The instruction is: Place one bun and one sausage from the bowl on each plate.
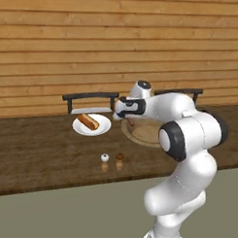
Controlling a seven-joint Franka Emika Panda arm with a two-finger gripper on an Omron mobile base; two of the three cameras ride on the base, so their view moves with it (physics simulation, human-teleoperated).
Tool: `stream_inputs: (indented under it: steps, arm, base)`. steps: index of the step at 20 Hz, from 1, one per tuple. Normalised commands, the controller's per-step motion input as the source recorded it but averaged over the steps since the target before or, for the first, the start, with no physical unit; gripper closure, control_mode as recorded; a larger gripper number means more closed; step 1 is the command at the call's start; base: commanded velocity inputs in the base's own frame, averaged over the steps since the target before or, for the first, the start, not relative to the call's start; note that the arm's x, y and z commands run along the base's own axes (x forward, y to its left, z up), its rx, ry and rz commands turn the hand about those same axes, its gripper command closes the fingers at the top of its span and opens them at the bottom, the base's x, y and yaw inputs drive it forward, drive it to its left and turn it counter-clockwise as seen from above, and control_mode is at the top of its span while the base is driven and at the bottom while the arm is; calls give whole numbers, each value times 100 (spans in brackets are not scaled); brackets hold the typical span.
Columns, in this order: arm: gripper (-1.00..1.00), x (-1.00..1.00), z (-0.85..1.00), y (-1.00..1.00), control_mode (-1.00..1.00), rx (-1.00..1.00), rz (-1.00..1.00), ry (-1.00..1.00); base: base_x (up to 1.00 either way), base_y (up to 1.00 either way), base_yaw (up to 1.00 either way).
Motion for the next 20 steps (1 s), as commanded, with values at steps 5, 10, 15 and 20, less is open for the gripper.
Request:
stream_inputs:
  steps: [5,10,15,20]
  arm:
    - [100,81,1,70,-100,-20,20,32]
    - [100,53,-24,47,-100,-17,21,31]
    - [100,52,-68,30,-100,0,18,0]
    - [100,56,-29,3,-100,0,8,3]
  base:
    - [0,0,0]
    - [0,0,0]
    - [0,0,0]
    - [0,0,0]
